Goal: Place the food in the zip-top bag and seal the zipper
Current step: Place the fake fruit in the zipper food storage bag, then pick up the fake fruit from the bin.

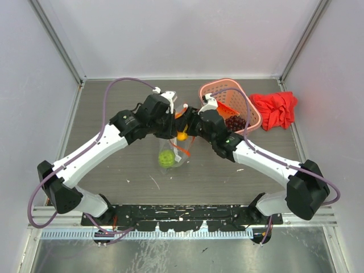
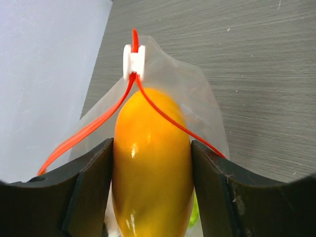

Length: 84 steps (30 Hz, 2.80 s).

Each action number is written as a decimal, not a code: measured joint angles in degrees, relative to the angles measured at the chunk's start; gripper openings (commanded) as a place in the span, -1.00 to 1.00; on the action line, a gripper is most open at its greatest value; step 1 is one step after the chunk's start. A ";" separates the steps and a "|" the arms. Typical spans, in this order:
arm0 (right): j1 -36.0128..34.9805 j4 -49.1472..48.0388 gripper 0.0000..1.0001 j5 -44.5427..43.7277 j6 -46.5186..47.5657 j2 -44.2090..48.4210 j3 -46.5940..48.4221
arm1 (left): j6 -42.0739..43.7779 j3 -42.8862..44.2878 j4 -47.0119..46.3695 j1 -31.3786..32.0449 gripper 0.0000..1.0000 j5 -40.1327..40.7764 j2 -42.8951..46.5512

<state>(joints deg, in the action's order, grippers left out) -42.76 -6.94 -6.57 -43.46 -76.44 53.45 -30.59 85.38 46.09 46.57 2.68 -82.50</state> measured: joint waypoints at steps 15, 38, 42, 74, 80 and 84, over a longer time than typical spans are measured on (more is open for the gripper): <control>0.07 1.07 0.84 0.22 2.34 0.39 0.81 | 0.31 -0.46 0.04 0.09 -1.00 2.58 1.86; 4.09 25.31 0.84 7.13 25.57 5.90 20.50 | 10.32 3.69 8.46 -3.98 -1.00 12.81 2.14; 10.36 29.44 0.84 6.40 29.42 4.74 23.30 | 12.24 3.34 8.85 -4.22 -1.00 15.13 3.30; 32.44 33.94 0.41 18.78 47.25 -31.89 32.37 | 17.16 -6.82 4.85 -8.61 -1.00 18.45 11.13; 32.44 31.36 0.44 22.97 47.78 -34.88 32.02 | 17.51 -6.95 4.72 -9.20 -1.00 17.81 11.15; 32.44 30.64 0.51 24.02 47.95 -37.05 31.80 | 17.57 -6.99 4.70 -9.57 -1.00 17.18 11.15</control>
<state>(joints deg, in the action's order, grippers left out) -10.33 23.70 17.45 4.49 -113.49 85.25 -13.02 78.39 50.78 36.99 19.86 -71.35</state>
